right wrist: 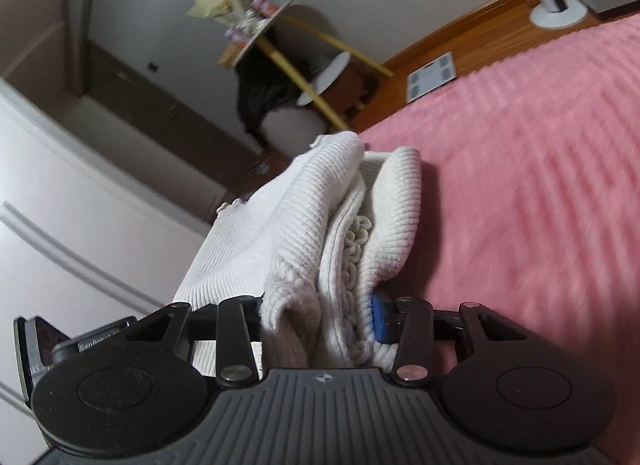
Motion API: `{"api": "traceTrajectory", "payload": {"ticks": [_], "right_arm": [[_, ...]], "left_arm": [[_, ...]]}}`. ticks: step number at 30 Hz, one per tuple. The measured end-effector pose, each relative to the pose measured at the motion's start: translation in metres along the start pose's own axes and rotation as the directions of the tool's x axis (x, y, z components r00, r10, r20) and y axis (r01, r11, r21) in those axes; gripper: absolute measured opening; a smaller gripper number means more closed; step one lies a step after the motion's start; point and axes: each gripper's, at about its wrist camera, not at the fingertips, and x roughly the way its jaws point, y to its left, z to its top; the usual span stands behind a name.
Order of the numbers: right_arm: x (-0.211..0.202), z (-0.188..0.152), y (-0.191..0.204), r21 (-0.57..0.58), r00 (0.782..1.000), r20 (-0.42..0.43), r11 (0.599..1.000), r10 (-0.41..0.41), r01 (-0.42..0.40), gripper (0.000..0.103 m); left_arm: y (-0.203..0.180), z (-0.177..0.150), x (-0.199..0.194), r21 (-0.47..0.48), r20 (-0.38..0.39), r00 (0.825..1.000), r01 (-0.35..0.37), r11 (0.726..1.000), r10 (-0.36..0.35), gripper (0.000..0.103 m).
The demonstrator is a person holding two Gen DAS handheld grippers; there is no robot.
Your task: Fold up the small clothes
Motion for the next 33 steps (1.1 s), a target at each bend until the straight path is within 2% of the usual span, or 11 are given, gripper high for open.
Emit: {"api": "traceTrajectory", "payload": {"ticks": [3,6,9,12,15,16,19,22,25,27,33], "right_arm": [[-0.006,-0.032,0.017,-0.046,0.999,-0.037,0.998,0.03,-0.031,0.042],[-0.005,-0.065,0.03,-0.094,0.994,-0.109,0.995,-0.018,0.008,0.054],[-0.03,-0.074,0.046,-0.164,0.996,-0.025,0.983,-0.087,0.081,0.06],[-0.053,-0.073,0.074,-0.272,0.981,0.112,0.944,-0.161,0.186,0.054],[-0.05,-0.074,0.107,-0.389,0.973,0.163,0.896,-0.164,0.216,0.035],[-0.043,-0.072,0.117,-0.428,0.97,0.177,0.875,-0.165,0.227,0.032],[-0.014,-0.069,0.134,-0.492,0.95,0.243,0.819,-0.198,0.297,0.028],[0.014,-0.069,0.137,-0.497,0.942,0.26,0.808,-0.21,0.318,0.028],[0.042,-0.084,0.123,-0.575,0.91,0.296,0.706,-0.291,0.413,0.028],[0.051,-0.093,0.101,-0.601,0.899,0.315,0.669,-0.305,0.438,0.028],[0.062,-0.092,0.082,-0.582,0.898,0.348,0.689,-0.268,0.432,0.031]], "left_arm": [[0.018,-0.021,-0.028,0.021,-0.04,0.996,-0.073,0.997,0.074,0.042],[0.034,-0.039,-0.049,0.03,-0.073,0.974,-0.212,0.977,0.214,0.055],[0.026,-0.05,-0.081,0.081,0.021,0.965,-0.263,0.961,0.262,0.065],[0.006,-0.057,-0.088,0.15,0.109,0.951,-0.303,0.941,0.289,0.075],[-0.005,-0.05,-0.076,0.118,0.15,0.94,-0.324,0.939,0.306,0.076],[-0.008,-0.045,-0.072,0.094,0.193,0.923,-0.354,0.931,0.332,0.08],[-0.016,-0.04,-0.051,0.015,0.283,0.869,-0.428,0.904,0.406,0.091],[-0.019,-0.042,-0.018,0.099,0.284,0.851,-0.485,0.869,0.442,0.092],[-0.011,-0.053,0.013,0.143,0.252,0.843,-0.518,0.844,0.475,0.098],[-0.007,-0.063,0.022,0.138,0.3,0.822,-0.539,0.831,0.484,0.102],[-0.01,-0.067,0.037,0.156,0.367,0.779,-0.59,0.792,0.508,0.103]]}}
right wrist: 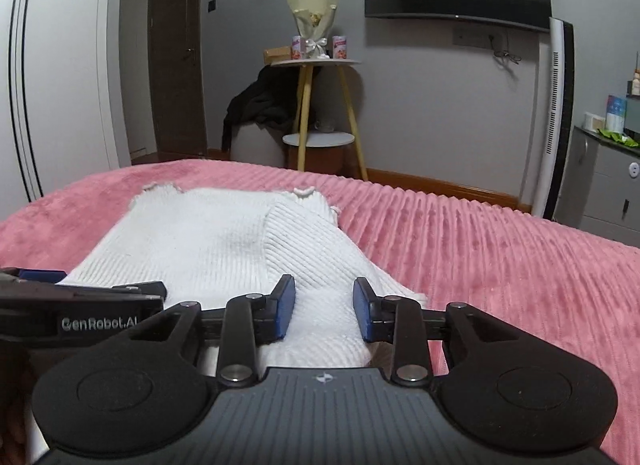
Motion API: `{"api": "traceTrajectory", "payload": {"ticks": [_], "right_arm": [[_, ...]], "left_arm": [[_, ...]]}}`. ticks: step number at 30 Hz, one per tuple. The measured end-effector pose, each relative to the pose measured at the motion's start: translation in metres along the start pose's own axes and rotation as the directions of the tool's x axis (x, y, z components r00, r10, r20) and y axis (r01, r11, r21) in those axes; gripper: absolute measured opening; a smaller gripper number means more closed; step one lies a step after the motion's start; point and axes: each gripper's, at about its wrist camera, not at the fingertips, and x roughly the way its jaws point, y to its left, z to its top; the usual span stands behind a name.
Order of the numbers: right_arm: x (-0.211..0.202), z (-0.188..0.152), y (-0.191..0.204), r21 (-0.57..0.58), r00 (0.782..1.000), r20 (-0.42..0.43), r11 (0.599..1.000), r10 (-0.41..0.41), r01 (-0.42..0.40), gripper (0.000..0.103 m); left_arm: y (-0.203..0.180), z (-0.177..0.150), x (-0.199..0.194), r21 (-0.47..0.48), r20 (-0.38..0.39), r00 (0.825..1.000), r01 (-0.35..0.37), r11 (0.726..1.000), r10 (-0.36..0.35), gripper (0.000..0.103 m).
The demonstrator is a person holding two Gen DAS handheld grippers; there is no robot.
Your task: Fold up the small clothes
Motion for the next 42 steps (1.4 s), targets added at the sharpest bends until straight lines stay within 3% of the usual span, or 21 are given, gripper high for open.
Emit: {"api": "traceTrajectory", "payload": {"ticks": [6,9,15,17,19,22,25,28,31,35,39,42], "right_arm": [[-0.013,0.011,0.007,-0.044,0.999,-0.021,0.999,-0.025,0.024,0.038],[-0.049,0.015,0.01,-0.045,1.0,-0.01,0.999,-0.029,0.028,0.057],[-0.099,-0.007,0.002,0.006,0.996,-0.087,1.0,-0.022,0.023,0.059],[-0.095,-0.009,0.005,-0.022,0.992,-0.12,0.999,-0.046,0.043,0.064],[-0.085,-0.008,0.006,-0.064,0.988,-0.139,0.996,-0.071,0.063,0.077],[-0.094,0.008,-0.001,0.004,0.981,-0.185,0.999,-0.052,0.053,0.072],[-0.123,0.011,0.006,-0.05,0.987,-0.158,0.998,-0.042,0.035,0.072],[-0.134,0.001,0.009,-0.079,0.981,-0.184,0.996,-0.054,0.04,0.072],[-0.123,-0.01,0.007,-0.088,0.959,-0.266,0.993,-0.096,0.075,0.072],[-0.114,-0.014,0.007,-0.087,0.949,-0.298,0.993,-0.106,0.084,0.073],[-0.105,-0.012,0.014,-0.156,0.933,-0.331,0.983,-0.14,0.093,0.082],[-0.095,-0.007,0.01,-0.141,0.917,-0.375,0.986,-0.138,0.091,0.086]], "left_arm": [[0.015,0.015,-0.035,-0.023,-0.08,0.996,0.048,0.999,-0.05,0.103],[0.031,0.007,-0.062,-0.029,-0.118,0.988,0.097,0.995,-0.1,0.103],[0.049,-0.014,-0.065,-0.097,-0.173,0.978,0.097,0.991,-0.113,0.103],[0.042,-0.013,-0.061,-0.044,-0.172,0.98,0.089,0.995,-0.095,0.103],[0.04,-0.006,-0.068,-0.007,-0.185,0.98,0.077,0.997,-0.077,0.103],[0.043,0.002,-0.091,0.017,-0.196,0.979,0.064,0.998,-0.059,0.103],[0.048,-0.01,-0.106,0.007,-0.218,0.974,0.067,0.998,-0.064,0.103],[0.049,-0.018,-0.102,0.003,-0.258,0.965,0.053,0.999,-0.05,0.103],[0.046,-0.016,-0.1,-0.003,-0.272,0.961,0.044,0.999,-0.043,0.103],[0.04,-0.017,-0.098,0.025,-0.284,0.959,0.034,0.999,-0.025,0.103],[0.035,-0.022,-0.092,0.05,-0.294,0.956,0.027,0.998,-0.011,0.103],[0.031,-0.023,-0.087,0.061,-0.298,0.954,0.022,0.998,-0.003,0.103]]}}
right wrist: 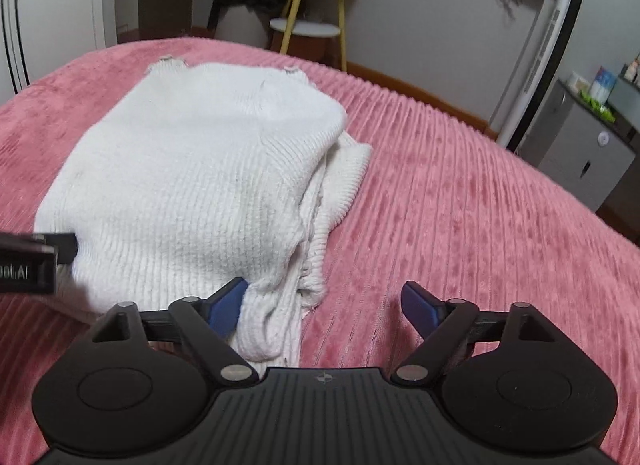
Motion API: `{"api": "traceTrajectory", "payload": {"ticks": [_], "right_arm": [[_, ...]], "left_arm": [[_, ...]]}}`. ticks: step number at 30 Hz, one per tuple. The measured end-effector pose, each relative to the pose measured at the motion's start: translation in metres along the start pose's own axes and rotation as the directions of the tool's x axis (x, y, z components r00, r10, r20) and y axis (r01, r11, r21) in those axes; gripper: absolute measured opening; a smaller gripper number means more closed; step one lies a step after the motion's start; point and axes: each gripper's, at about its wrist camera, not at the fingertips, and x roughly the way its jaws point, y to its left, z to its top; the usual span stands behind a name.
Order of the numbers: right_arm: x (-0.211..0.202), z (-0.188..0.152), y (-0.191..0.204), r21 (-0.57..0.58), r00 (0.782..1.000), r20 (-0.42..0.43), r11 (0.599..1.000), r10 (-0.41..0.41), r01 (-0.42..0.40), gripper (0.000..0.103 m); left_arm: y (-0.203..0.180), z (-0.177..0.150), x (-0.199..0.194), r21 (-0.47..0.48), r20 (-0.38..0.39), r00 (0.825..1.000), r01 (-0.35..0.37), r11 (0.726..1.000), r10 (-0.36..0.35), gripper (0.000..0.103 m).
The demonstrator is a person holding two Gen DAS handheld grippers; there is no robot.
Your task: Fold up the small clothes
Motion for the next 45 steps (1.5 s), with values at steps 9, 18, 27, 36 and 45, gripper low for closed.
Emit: {"api": "traceTrajectory", "payload": {"ticks": [9,18,27,36,45], "right_arm": [[0.014,0.005,-0.002,-0.003,0.999,-0.039,1.0,-0.016,0.016,0.099],[-0.023,0.006,0.004,-0.061,0.997,-0.043,0.996,-0.061,0.059,0.099],[-0.098,-0.03,0.0,0.076,0.994,-0.099,0.997,0.039,-0.032,0.099],[-0.162,-0.039,0.009,0.095,0.997,0.002,0.993,0.074,-0.074,0.099],[-0.173,-0.028,0.025,0.047,0.998,-0.029,0.997,0.063,-0.061,0.099]], "left_arm": [[-0.005,-0.001,0.005,0.017,0.0,1.0,-0.013,1.0,0.013,0.103],[-0.002,0.004,-0.034,0.061,-0.091,0.995,-0.036,0.997,0.042,0.103],[0.007,-0.028,-0.107,0.021,-0.062,0.997,0.037,0.999,-0.035,0.103],[0.023,-0.037,-0.139,0.021,-0.064,0.998,0.027,0.999,-0.025,0.103],[0.031,-0.04,-0.154,0.019,-0.041,0.999,0.006,1.0,-0.006,0.103]]}}
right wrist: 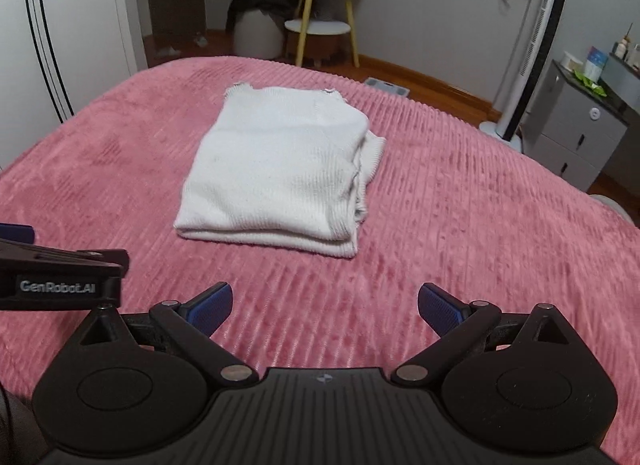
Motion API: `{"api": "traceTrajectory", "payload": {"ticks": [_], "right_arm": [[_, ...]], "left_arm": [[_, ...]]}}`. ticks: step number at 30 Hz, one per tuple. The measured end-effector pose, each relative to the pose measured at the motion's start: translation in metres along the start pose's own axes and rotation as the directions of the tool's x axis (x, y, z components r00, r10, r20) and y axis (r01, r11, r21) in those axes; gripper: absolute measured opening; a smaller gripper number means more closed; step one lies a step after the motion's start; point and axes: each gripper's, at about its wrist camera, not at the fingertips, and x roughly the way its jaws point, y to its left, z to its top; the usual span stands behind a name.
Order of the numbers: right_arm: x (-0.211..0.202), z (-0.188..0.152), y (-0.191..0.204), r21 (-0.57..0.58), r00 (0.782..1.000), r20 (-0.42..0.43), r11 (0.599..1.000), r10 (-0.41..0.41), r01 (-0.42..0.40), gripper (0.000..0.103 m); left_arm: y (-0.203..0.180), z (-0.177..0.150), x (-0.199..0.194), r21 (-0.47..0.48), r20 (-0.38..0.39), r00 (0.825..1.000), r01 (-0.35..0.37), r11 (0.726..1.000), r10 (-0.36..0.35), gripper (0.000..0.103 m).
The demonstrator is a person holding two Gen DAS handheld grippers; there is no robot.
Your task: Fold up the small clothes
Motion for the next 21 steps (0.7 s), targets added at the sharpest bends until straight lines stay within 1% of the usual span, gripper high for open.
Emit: {"api": "traceTrajectory", "payload": {"ticks": [3,21], "right_arm": [[-0.0029,0.0004,-0.0007,0.005,1.0,0.005,1.0,-0.012,0.012,0.099],[-0.0041,0.0009,-0.0013,0.02,1.0,-0.004,1.0,-0.011,0.011,0.099]], "left_arm": [[-0.001,-0.0004,-0.0022,0.0,0.008,1.0,0.0,1.0,0.0,0.103],[-0.0011,0.0002,-0.0095,0.009,0.03,0.999,-0.014,1.0,0.013,0.103]]}}
